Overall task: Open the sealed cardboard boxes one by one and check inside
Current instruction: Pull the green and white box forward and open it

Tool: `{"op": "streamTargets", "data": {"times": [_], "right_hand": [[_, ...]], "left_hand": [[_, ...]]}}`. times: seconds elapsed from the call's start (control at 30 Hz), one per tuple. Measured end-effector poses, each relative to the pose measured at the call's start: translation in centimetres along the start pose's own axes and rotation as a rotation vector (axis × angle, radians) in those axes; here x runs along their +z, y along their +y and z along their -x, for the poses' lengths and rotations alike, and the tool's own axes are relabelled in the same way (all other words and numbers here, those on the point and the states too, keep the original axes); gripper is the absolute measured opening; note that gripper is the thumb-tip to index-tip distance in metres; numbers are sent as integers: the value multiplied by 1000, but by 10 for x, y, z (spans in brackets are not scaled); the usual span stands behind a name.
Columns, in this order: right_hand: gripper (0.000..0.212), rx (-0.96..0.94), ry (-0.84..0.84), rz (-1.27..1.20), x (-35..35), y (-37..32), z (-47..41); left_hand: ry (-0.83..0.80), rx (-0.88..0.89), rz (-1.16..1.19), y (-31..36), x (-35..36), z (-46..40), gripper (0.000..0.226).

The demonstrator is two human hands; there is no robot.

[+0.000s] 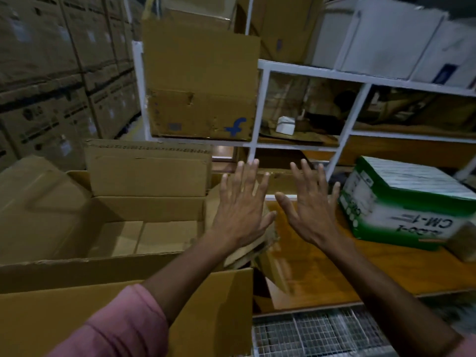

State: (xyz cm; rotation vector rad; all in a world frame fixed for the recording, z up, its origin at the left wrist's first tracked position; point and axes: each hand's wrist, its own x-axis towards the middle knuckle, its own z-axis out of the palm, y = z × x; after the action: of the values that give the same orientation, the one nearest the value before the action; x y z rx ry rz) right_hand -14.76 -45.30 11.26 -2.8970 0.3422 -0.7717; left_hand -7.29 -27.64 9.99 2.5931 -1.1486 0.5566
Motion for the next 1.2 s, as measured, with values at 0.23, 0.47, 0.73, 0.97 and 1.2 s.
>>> {"op": "streamTargets", "data": {"times": [0.23,0.47,0.73,0.97,1.2], "right_hand": [[87,113,-23,-44,-13,148,16],[84,226,-103,-100,-20,319,39],[87,318,-130,-106,-21,442,46],[84,342,-188,-91,-4,500,18],[71,264,-260,57,21,542,-54]], "left_hand": [[-65,-3,-50,120,54,-63,85],[-170,28,-40,245,122,-129,84],[-281,95,-5,333,178,-186,85],[-334,124,23,360,222,-243,87],[-331,174,64,362,264,-312,84]]}}
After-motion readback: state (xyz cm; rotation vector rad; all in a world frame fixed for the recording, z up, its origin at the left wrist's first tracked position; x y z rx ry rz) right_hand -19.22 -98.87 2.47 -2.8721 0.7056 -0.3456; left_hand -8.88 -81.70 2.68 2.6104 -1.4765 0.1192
